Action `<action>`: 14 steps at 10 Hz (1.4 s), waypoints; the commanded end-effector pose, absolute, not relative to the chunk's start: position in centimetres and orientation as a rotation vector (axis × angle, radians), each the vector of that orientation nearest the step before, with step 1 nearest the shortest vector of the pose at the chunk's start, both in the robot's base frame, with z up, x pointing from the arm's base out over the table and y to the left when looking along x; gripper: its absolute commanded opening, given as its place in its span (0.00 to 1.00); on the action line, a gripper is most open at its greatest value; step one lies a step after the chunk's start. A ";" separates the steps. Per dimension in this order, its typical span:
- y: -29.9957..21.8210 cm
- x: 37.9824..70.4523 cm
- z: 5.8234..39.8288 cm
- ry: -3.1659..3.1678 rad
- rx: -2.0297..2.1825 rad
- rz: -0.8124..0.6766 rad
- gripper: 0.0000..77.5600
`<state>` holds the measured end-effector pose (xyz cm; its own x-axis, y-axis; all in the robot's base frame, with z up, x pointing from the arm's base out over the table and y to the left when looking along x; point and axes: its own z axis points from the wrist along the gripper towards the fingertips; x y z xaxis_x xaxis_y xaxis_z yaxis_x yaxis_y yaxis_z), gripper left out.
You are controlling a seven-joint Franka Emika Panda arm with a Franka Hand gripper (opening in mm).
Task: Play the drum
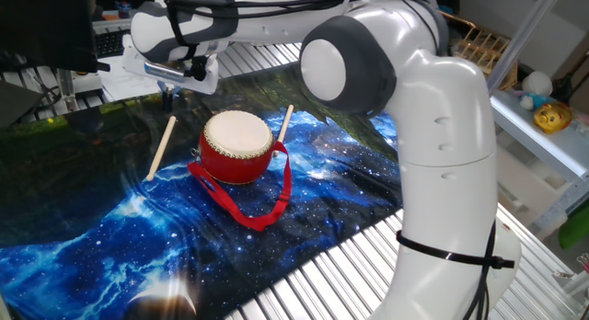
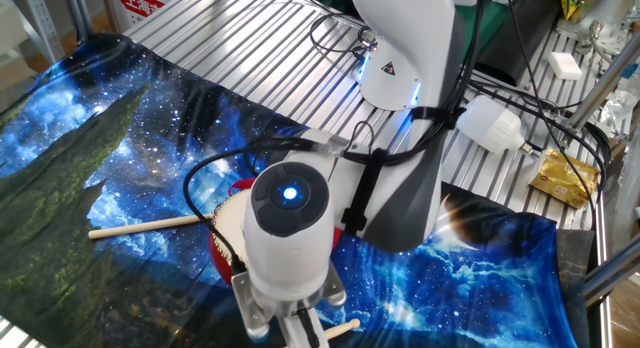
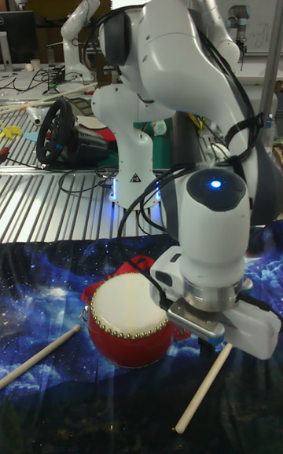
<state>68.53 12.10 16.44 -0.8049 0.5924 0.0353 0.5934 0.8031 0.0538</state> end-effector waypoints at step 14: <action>11.4 71.3 9.1 -2.989 -0.955 -0.085 0.00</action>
